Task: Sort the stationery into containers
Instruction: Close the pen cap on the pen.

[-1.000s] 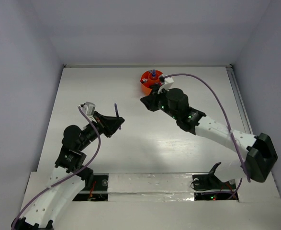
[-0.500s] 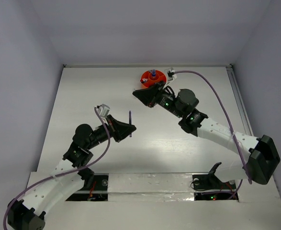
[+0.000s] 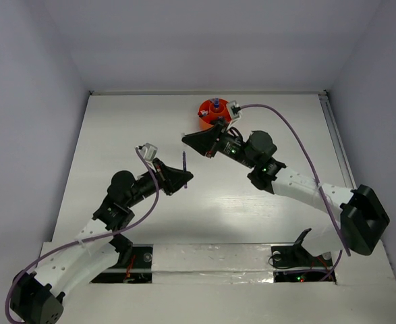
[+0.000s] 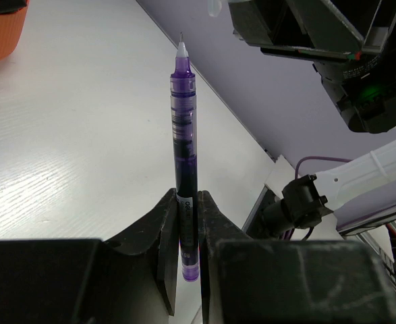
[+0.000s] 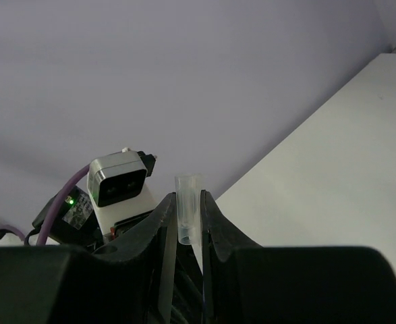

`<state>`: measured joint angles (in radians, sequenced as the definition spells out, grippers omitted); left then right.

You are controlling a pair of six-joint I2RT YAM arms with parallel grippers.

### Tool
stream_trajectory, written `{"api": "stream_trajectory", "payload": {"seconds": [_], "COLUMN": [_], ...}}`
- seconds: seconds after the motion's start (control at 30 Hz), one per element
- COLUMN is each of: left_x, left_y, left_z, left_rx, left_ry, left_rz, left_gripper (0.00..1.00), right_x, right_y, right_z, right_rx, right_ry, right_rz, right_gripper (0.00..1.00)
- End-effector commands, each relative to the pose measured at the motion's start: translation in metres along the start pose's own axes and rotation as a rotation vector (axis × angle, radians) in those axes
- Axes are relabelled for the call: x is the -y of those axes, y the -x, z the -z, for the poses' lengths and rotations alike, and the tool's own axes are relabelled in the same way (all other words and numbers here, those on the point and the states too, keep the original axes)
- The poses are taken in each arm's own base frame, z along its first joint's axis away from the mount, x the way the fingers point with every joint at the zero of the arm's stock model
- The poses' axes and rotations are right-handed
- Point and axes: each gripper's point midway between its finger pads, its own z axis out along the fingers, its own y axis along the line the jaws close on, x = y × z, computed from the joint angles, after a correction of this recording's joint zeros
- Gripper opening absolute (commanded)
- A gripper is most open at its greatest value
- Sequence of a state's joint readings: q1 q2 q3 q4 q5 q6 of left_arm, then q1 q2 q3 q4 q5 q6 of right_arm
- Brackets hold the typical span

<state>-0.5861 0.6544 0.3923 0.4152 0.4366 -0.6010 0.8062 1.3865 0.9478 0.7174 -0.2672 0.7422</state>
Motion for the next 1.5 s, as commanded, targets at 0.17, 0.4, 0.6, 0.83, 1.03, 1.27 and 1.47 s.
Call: {"api": "stream_trajectory", "payload": {"seconds": [0.17,0.4,0.6,0.83,1.03,1.27,1.47], "left_x": [0.028,0.031,0.03,0.027,0.025,0.028,0.031], "left_y": [0.037,0.041,0.037,0.032,0.028,0.025,0.031], "left_z": [-0.005,-0.004,-0.005,-0.004,-0.005,-0.004,0.0], "left_rx": [0.093,0.103,0.088,0.072,0.06,0.05,0.08], "left_ry": [-0.082,-0.085,-0.09,-0.081,-0.082,-0.095,-0.091], "left_rz": [-0.068,-0.079,-0.071,-0.065,-0.06,-0.061,-0.066], "left_gripper": [0.0,0.0,0.0,0.0,0.0,0.0,0.0], "right_x": [-0.017,-0.012,-0.013,-0.018,-0.018,-0.015,-0.011], "right_y": [0.006,0.001,0.004,0.013,0.015,0.014,0.01], "right_z": [-0.001,-0.002,-0.003,-0.005,-0.009,-0.012,-0.013], "right_rx": [0.036,0.028,0.04,0.063,0.07,0.073,0.066], "right_ry": [0.091,0.08,0.088,0.095,0.095,0.094,0.088], "right_rz": [0.023,0.023,0.025,0.037,0.038,0.031,0.027], "right_gripper": [0.0,0.0,0.0,0.0,0.0,0.0,0.0]}}
